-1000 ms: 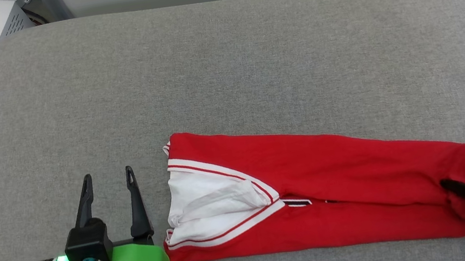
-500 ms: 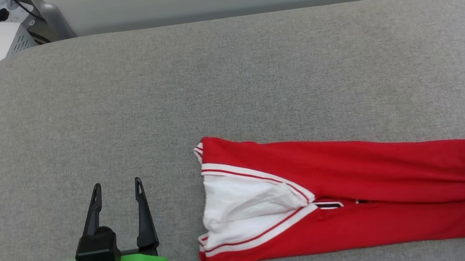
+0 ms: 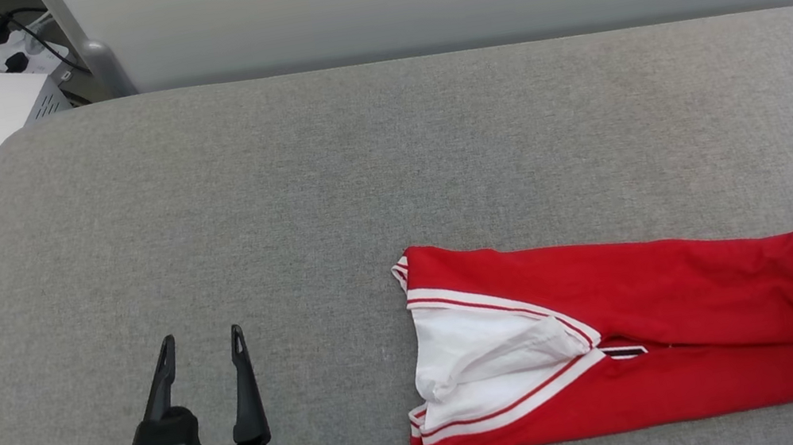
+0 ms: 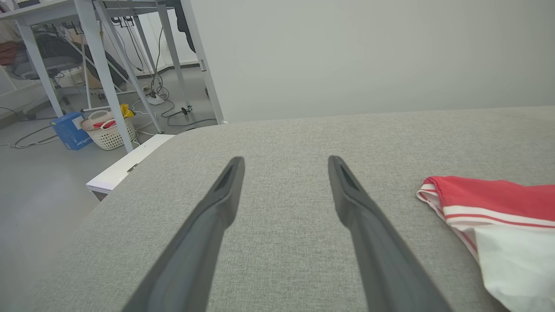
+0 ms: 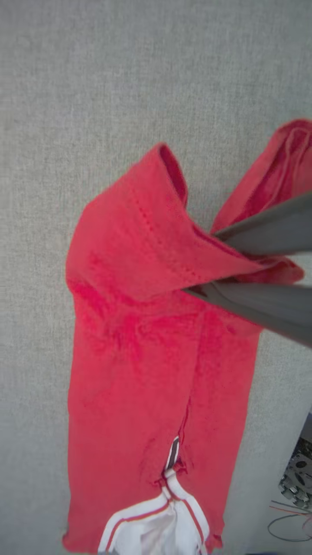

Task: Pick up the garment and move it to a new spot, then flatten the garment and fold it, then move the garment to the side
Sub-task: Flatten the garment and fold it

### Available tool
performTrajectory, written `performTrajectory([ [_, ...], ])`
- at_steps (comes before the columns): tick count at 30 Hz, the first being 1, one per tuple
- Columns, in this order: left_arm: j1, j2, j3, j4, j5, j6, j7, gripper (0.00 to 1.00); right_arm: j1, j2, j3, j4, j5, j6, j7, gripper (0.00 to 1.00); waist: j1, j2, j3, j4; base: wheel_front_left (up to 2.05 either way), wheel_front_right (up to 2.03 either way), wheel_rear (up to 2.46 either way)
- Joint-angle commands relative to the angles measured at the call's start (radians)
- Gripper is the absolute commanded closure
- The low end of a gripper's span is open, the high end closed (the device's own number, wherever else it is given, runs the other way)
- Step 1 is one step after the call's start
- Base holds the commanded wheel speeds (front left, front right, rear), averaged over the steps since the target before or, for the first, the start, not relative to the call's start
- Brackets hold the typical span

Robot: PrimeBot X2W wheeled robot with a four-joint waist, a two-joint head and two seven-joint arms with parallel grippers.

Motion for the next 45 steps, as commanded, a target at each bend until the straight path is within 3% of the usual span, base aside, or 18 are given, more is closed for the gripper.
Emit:
performTrajectory([
  [1,0.021,-0.009,0.009,-0.002,0.01,-0.006,-0.006,0.0,-0.005,0.006,0.008,-0.046,0.004,-0.001,0.012,1.0,0.0,0.0,-0.003,-0.005,0.0,0.0,0.0],
  [8,0.018,-0.029,0.029,0.0,0.027,-0.029,-0.006,0.0,-0.027,0.05,0.044,-0.284,0.004,-0.001,0.099,1.0,0.0,0.0,0.004,-0.003,0.0,0.0,0.0],
  [16,-0.014,-0.05,0.042,0.007,0.043,-0.054,-0.006,0.0,-0.155,0.176,0.158,-0.359,-0.063,-0.001,0.213,1.0,0.0,0.0,0.038,0.016,0.0,0.0,0.0],
  [24,-0.045,-0.07,0.052,0.011,0.055,-0.068,-0.006,0.0,-0.327,0.325,0.315,-0.283,-0.14,-0.001,0.239,1.0,0.0,0.0,0.08,0.039,0.0,0.0,0.0],
  [32,-0.078,-0.09,0.05,0.016,0.064,-0.077,-0.006,0.0,-0.44,0.431,0.466,-0.145,-0.174,-0.001,0.202,1.0,0.0,0.0,0.12,0.062,0.0,0.0,0.0],
  [42,-0.086,-0.105,0.058,0.026,0.069,-0.079,-0.006,0.0,-0.446,0.475,0.58,0.054,-0.186,-0.001,0.071,1.0,0.0,0.0,0.125,0.065,0.0,0.0,0.0],
  [44,-0.079,-0.106,0.063,0.028,0.07,-0.078,-0.006,0.0,-0.452,0.469,0.584,0.051,-0.18,-0.001,0.026,0.65,0.0,0.0,0.116,0.059,0.0,0.0,0.0],
  [45,-0.075,-0.107,0.066,0.029,0.071,-0.078,-0.006,0.0,-0.456,0.46,0.589,0.041,-0.179,-0.001,0.003,0.23,0.0,0.0,0.109,0.056,0.0,0.0,0.0],
])
